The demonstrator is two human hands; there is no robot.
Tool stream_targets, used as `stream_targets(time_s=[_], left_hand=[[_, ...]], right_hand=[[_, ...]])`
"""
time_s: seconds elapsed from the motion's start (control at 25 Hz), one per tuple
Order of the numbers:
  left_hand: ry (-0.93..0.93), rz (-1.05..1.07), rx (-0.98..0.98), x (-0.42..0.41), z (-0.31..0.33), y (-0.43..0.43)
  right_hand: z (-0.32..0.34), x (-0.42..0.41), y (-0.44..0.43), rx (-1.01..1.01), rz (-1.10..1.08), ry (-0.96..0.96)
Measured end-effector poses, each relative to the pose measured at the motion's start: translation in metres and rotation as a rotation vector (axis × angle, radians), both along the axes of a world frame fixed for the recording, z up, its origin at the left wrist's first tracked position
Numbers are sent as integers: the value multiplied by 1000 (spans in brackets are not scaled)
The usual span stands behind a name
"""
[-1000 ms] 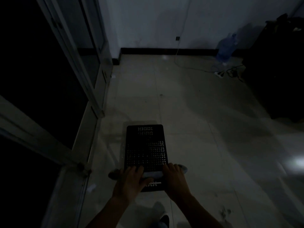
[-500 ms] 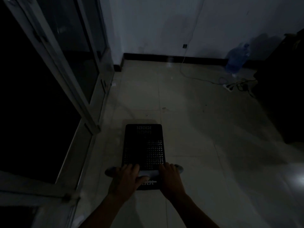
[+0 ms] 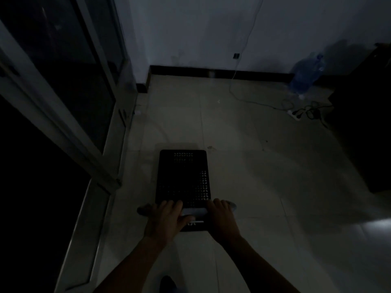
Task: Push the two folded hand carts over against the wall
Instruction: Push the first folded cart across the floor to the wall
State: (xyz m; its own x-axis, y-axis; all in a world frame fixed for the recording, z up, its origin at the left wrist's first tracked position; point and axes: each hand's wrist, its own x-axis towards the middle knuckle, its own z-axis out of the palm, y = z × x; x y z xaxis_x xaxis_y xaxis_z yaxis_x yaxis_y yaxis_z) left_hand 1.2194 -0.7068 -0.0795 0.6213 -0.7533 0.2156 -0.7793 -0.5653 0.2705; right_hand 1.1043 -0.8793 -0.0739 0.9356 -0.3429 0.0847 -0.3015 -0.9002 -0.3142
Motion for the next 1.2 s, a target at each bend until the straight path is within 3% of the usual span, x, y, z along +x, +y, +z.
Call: stream_targets(time_s=[0.52, 1.2], left_hand=[[-12, 0, 75, 208, 4, -93], [-35, 32, -86, 461, -5, -273]], right_hand=[[7, 201, -90, 18, -45, 38], [-4, 460, -275, 103, 19, -45]])
